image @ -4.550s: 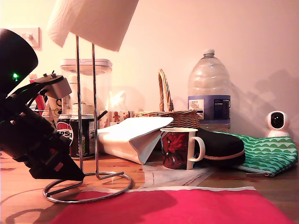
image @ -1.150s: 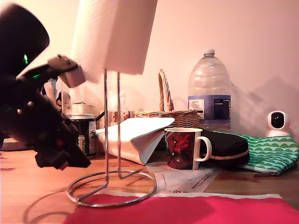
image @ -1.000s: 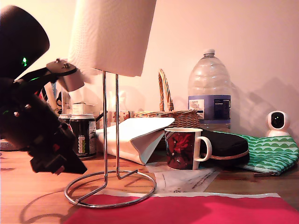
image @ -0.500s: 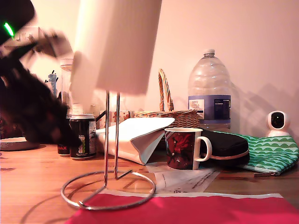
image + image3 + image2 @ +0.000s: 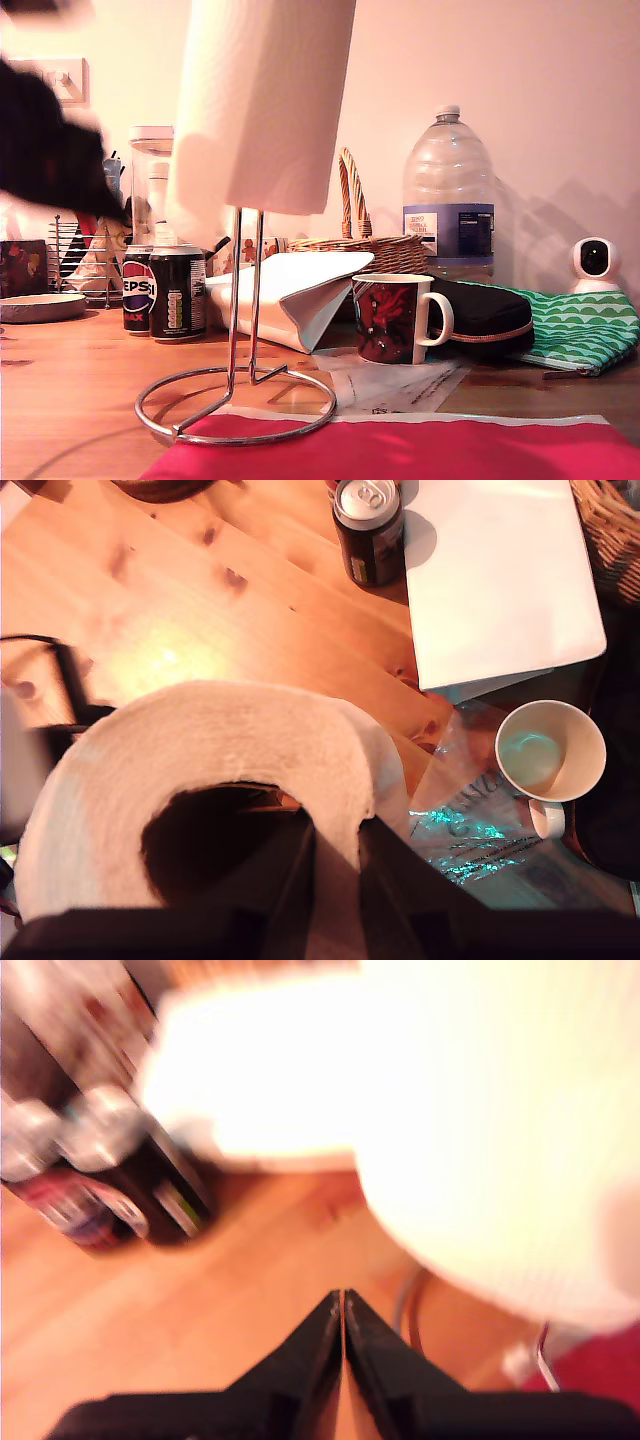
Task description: Insert the paper towel roll into the metallic stand.
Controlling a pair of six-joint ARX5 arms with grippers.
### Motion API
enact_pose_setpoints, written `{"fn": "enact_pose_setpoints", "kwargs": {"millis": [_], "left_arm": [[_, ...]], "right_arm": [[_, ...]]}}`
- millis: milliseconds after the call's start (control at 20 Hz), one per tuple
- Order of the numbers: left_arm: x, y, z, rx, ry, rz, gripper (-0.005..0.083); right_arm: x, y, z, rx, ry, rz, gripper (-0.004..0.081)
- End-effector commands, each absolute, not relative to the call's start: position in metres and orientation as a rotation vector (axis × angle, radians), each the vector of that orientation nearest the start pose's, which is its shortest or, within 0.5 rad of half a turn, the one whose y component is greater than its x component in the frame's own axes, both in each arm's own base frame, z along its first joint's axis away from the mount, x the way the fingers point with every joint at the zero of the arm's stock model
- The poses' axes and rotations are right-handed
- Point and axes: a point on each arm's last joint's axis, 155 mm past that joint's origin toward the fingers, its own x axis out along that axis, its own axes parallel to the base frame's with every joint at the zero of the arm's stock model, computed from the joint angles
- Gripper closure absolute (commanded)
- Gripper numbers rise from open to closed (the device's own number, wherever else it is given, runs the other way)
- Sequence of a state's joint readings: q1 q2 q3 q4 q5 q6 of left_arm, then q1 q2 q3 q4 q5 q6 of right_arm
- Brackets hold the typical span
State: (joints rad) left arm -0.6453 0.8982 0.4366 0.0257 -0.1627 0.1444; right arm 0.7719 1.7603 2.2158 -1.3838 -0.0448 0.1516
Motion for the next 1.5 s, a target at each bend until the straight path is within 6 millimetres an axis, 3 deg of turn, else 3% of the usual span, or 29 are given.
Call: {"fn": "enact_pose_setpoints", "kwargs": {"millis": [0, 300, 500, 900, 1100, 1300, 1450], "left_arm": [[0.275, -0.169, 0.154, 0.278, 0.358, -0.494, 0.0794], [0.253, -0.174, 0.205, 0.132, 0.215, -0.577, 0.0794], [0.241, -0.171, 0.222, 0.099, 0.169, -0.598, 0.0794], [0.228, -0.172, 0.229, 0.078, 0.151, -0.647, 0.0794], [0.226, -0.175, 0.228, 0.077, 0.153, -0.664, 0.0794], [0.226, -0.175, 0.228, 0.077, 0.153, -0.665, 0.0794], [0.226, -0.175, 0.228, 0.077, 0.153, -0.665, 0.0794]], "right_arm": [[0.298, 0.299, 0.312, -0.226, 0.959, 0.683, 0.0782], [0.303, 0.306, 0.295, -0.240, 0.999, 0.682, 0.0782], [0.307, 0.310, 0.282, -0.254, 1.028, 0.678, 0.0782], [0.314, 0.320, 0.251, -0.284, 1.096, 0.666, 0.0782], [0.315, 0.320, 0.249, -0.285, 1.100, 0.664, 0.0770], [0.315, 0.320, 0.249, -0.285, 1.100, 0.664, 0.0622], [0.313, 0.322, 0.249, -0.289, 1.100, 0.671, 0.0568]]}}
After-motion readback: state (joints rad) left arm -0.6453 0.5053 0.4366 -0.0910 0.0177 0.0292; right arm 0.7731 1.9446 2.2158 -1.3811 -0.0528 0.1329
